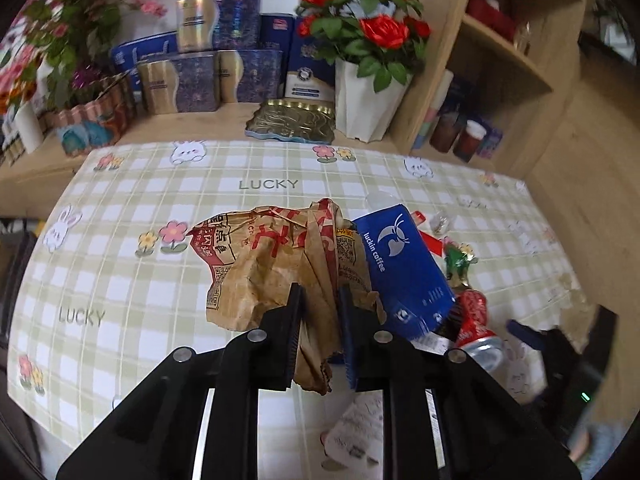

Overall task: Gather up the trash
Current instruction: 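Grasp the brown paper bag with the left gripper, then grasp the crushed red can with the right gripper while the left gripper carries the brown bag toward the bin, then release the brown bag into the bin with the left gripper while the right gripper holds the can, then lower the red can into the bin and open the right gripper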

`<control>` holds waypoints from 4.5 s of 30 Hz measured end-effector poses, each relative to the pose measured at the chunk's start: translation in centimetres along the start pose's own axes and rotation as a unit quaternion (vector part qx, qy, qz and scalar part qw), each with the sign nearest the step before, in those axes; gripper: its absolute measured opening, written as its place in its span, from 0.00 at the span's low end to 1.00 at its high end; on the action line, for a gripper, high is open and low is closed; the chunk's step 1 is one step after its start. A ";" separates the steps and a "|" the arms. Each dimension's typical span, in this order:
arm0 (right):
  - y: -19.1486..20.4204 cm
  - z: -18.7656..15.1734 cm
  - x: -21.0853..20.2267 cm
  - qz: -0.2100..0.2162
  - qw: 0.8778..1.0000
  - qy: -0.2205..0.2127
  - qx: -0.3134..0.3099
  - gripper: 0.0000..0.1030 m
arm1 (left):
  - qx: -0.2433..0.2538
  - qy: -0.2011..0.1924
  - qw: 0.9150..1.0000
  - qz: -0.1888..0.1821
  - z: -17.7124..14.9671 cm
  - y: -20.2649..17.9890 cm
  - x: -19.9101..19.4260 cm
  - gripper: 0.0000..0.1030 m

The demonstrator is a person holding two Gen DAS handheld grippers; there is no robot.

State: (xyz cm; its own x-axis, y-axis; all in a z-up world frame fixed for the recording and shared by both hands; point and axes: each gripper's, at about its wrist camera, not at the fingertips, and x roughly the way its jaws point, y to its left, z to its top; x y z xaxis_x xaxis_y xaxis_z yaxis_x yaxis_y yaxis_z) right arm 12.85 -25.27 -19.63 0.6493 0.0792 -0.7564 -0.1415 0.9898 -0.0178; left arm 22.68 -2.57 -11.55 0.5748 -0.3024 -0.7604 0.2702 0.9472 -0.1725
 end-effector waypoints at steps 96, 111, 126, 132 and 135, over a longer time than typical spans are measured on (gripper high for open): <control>4.8 -8.9 -16.6 0.091 0.993 -0.015 0.067 0.50 | -0.008 -0.031 0.999 0.004 -18.8 -1.2 -14.6 0.94; 9.4 -13.3 -9.6 0.158 0.972 0.151 0.090 0.50 | -0.038 -0.042 0.992 0.116 -21.2 2.2 -15.3 0.94; 8.3 -12.8 -9.7 0.115 0.979 0.145 0.091 0.94 | -0.063 -0.004 0.994 0.088 -22.6 2.9 -13.6 0.94; 6.8 -12.2 -10.1 0.082 0.984 0.131 0.089 0.94 | -0.062 -0.014 0.995 0.083 -22.1 2.9 -13.7 0.94; 6.0 -11.8 -10.3 0.078 0.985 0.125 0.094 0.94 | -0.037 -0.018 0.996 0.085 -21.7 2.2 -13.5 0.94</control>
State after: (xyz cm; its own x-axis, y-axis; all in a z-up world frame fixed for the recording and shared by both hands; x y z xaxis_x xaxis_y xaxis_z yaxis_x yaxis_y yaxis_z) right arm -3.50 -21.50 -19.68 0.4238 0.2238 -0.8777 -0.0695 0.9742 0.2149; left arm -1.24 5.95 -15.28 0.6348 -0.1391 -0.7600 0.1101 0.9899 -0.0892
